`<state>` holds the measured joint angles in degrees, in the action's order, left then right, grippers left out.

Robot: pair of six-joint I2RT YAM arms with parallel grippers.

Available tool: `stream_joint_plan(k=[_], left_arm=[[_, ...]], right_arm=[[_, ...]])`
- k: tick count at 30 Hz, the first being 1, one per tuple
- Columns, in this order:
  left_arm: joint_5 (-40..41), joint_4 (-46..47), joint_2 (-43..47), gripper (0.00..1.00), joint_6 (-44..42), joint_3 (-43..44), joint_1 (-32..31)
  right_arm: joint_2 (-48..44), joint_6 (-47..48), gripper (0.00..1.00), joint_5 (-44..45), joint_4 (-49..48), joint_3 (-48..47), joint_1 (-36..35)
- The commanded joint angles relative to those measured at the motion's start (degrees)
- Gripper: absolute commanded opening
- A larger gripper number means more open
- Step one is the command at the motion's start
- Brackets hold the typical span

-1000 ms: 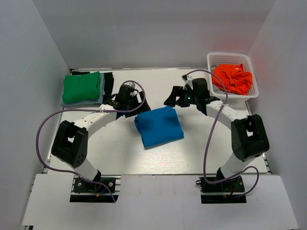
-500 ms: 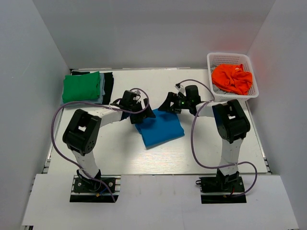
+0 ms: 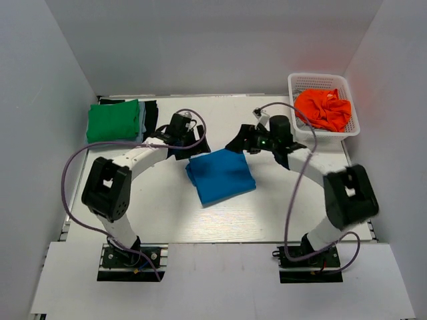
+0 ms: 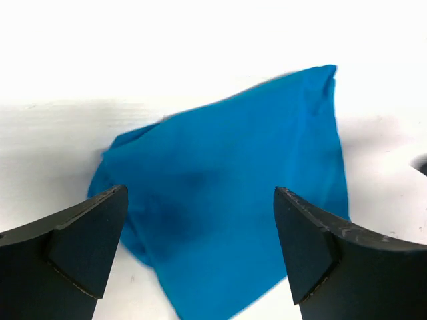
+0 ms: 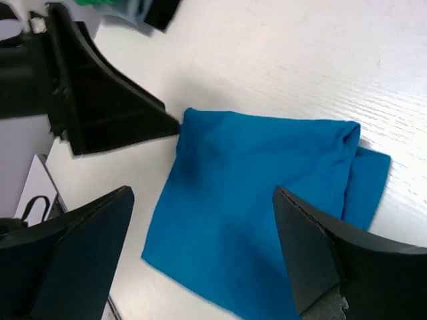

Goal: Fold and stack the t-shirts
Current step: Fold the long partially folded tshirt into a neat square, then put the neatly folded tshirt into the corner of the board with the left arm

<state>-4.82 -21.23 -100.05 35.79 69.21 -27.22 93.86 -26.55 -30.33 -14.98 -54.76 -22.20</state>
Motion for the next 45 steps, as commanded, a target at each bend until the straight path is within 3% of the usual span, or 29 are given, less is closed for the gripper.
stream_joint_plan(k=[1, 5, 13, 19, 25, 28, 29, 31, 32, 37, 40, 43, 45], left_arm=[[5.43, -3.54, 7.84, 1.0, 0.33, -1.88, -0.29], [6.49, -6.45, 9.7, 1.0, 4.02, -6.61, -0.29], [-0.27, -2.07, 8.39, 1.0, 8.32, -14.88, -2.57], [-3.35, 4.26, 3.9, 1.0, 10.52, -17.96, -4.41], [-0.01, 6.73, -1.89, 0.7, 12.64, -19.82, -8.28], [0.77, 6.2, -5.58, 0.48, 13.16, -17.8, -8.81], [1.39, 4.64, -7.68, 0.35, 13.16, -17.01, -8.81], [4.18, 2.87, -9.63, 0.17, 12.56, -13.85, -8.81], [5.94, -0.18, -11.03, 0.0, 11.85, -12.36, -8.81], [19.73, -11.18, -12.27, 0.0, 5.99, 2.21, -8.12], [23.97, -12.08, -9.04, 0.0, 1.84, 5.4, -7.49], [31.0, -12.08, -4.74, 0.0, -6.24, 8.83, -7.49], [33.46, -9.98, -2.7, 0.0, -16.86, 9.36, -7.49]], right_arm=[[-10.93, 1.33, 0.9, 6.06, 0.83, 5.7, -0.3], [-23.24, -2.19, 0.9, 15.19, 0.22, 18.96, -0.04], [-44.69, -5.36, 0.9, 23.11, 10.06, 30.4, 0.04], [-49.92, -4.48, 0.9, 27.78, 13.66, 32.88, 0.05], [-48.43, -5.09, 0.9, 26.11, 14.28, 35.16, 0.05], [-48.86, -5.8, 0.9, 26.55, 13.14, 36.21, 0.22], [-48.95, -5.71, 0.9, 26.63, 13.31, 36.22, 0.14], [-49.39, -5.19, 0.9, 27.42, 13.58, 35.87, 0.22], [-49.57, -4.92, 0.9, 27.69, 13.75, 35.69, 0.05], [-49.92, -3.95, 0.9, 32.34, 14.63, 35.69, 0.22], [-49.57, -3.95, 0.9, 33.58, 14.55, 35.95, 0.13], [-48.69, -3.51, 0.9, 34.45, 14.54, 35.87, 0.05], [-48.6, -3.6, 0.9, 34.63, 14.72, 35.69, 0.22]])
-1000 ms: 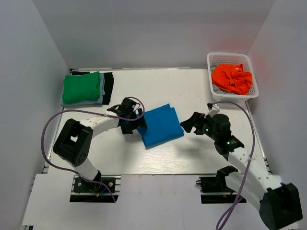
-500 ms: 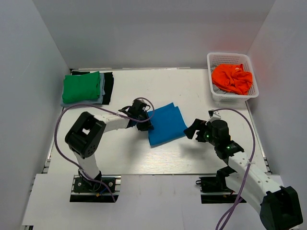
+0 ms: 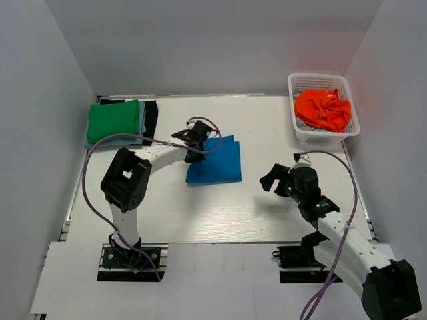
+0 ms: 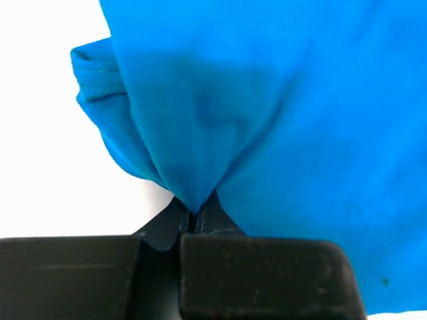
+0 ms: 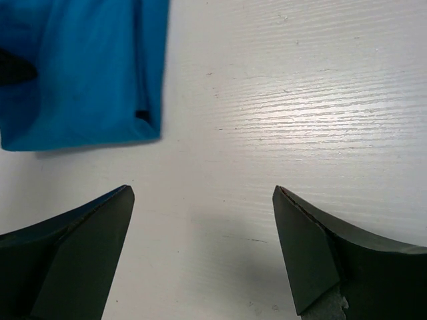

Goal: Fold and stack the t-shirts
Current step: Put the neatly folded tshirt into the corner of the board with the left arm

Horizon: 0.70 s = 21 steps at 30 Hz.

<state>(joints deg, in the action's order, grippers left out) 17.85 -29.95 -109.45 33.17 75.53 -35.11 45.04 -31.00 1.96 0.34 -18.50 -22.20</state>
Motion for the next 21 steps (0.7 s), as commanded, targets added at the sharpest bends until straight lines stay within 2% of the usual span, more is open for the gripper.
stream_joint_plan(k=[1, 7, 11, 13, 16, 21], left_arm=[[12.02, -0.2, 7.57, 0.0, -17.58, 3.05, 0.4], [25.73, 4.02, 11.27, 0.0, -32.71, 4.45, 0.92], [30.92, 11.39, 15.12, 0.0, -40.63, 0.24, 2.68], [30.93, 15.25, 16.72, 0.0, -43.96, -0.9, 4.69], [26.12, 17.38, 18.56, 0.0, -47.47, -0.21, 7.76], [22.5, 17.39, 16.38, 0.0, -52.15, 4.01, 12.52]], right_arm=[[1.1, 0.86, 0.9, 2.35, -0.52, -0.74, 0.14], [3.12, 1.03, 0.9, 1.65, -0.95, -1.98, 0.05], [5.75, 1.03, 0.9, 1.3, -0.96, -3.21, 0.14], [6.38, 0.95, 0.9, 0.95, -0.69, -4.43, 0.22], [7.87, 0.16, 0.9, -0.46, -0.6, -5.23, 0.05], [9.63, -0.81, 0.9, -1.25, -0.95, -6.02, 0.05]])
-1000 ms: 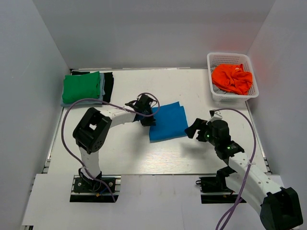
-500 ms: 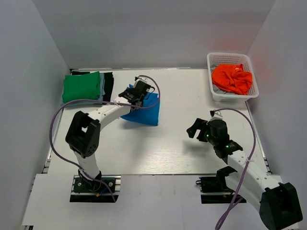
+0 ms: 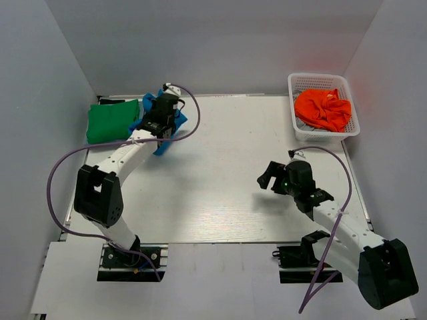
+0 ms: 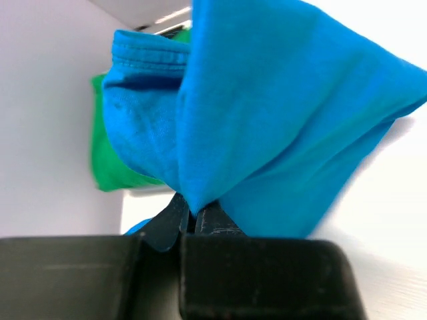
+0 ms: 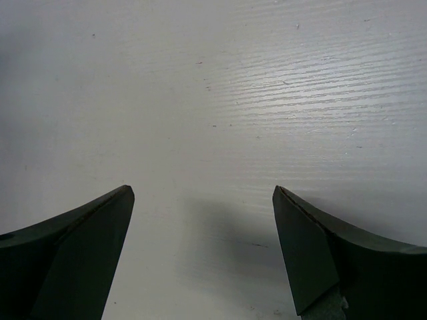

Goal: Fold and stack the t-shirts
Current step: Put the neatly folded tshirt into the corner of the board with the left arm

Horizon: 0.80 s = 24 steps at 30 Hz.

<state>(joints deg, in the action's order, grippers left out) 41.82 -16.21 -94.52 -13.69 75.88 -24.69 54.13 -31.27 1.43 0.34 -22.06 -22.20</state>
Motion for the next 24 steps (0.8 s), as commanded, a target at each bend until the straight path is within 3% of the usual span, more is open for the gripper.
stream_joint_plan(k=[1, 7, 14, 24], left_arm=[[-2.09, 2.68, 0.66, 0.0, -5.99, 5.75, 2.88], [-6.3, -4.79, -5.4, 0.0, -6.61, 15.6, 9.12], [-10.36, -15.07, -10.23, 0.0, -0.73, 27.28, 15.27], [-21.5, -23.96, -10.25, 0.0, 3.49, 36.8, 19.15]], right_arm=[[1.5, -0.81, 0.9, -0.82, -1.04, -2.8, 0.05], [6.42, -1.43, 0.9, -3.1, -2.1, -4.92, 0.22], [13.18, -2.66, 0.9, -6.7, -3.33, -8.08, 0.13], [15.65, -2.58, 0.9, -7.15, -4.74, -9.13, 0.05]])
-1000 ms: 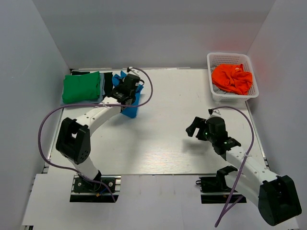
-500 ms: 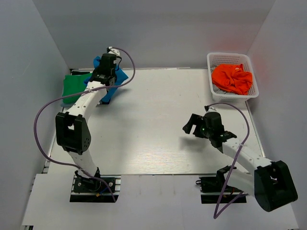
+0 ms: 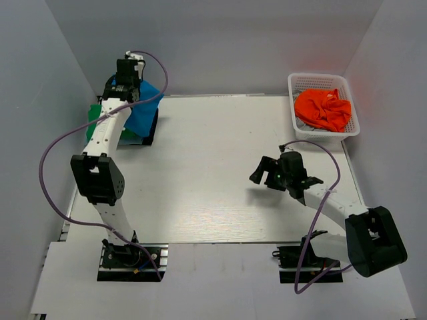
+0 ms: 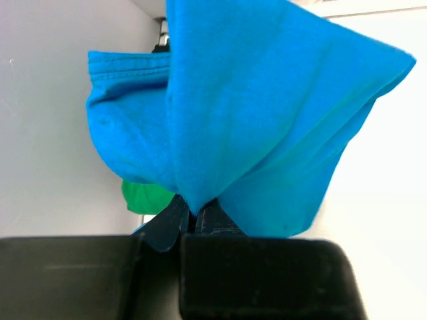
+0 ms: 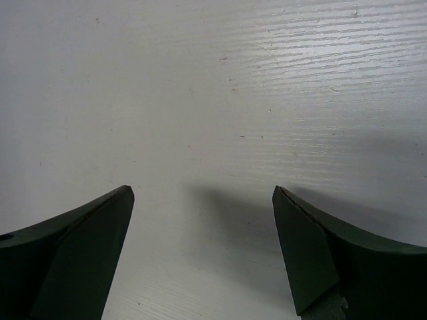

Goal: Fold and stack the t-shirts
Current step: Put the neatly folded tshirt into the corner of the board with the left arm

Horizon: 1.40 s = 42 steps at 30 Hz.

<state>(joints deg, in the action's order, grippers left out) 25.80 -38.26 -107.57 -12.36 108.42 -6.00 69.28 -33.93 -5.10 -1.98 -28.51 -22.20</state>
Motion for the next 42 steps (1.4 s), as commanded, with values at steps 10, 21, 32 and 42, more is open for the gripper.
stream_joint_plan(k=[10, 21, 32, 42], left_arm=[[-5.85, -4.8, 3.68, 0.0, 2.16, 6.62, 1.52], [-3.05, -3.49, 4.82, 0.0, 2.16, 6.46, 2.04], [-3.48, -1.91, -1.06, 0.0, 0.85, 11.37, 7.32], [-5.5, 0.2, -7.56, 0.0, -0.56, 10.58, 11.79]], right_arm=[[0.42, 0.18, 0.9, -0.17, -1.01, -2.95, -0.13], [1.12, 0.36, 0.9, 0.79, 1.1, -3.92, -0.04], [4.11, 1.5, 0.9, 0.98, 1.89, -6.91, -0.22], [7.8, 2.47, 0.9, 1.59, 4.53, -10.42, -0.22]])
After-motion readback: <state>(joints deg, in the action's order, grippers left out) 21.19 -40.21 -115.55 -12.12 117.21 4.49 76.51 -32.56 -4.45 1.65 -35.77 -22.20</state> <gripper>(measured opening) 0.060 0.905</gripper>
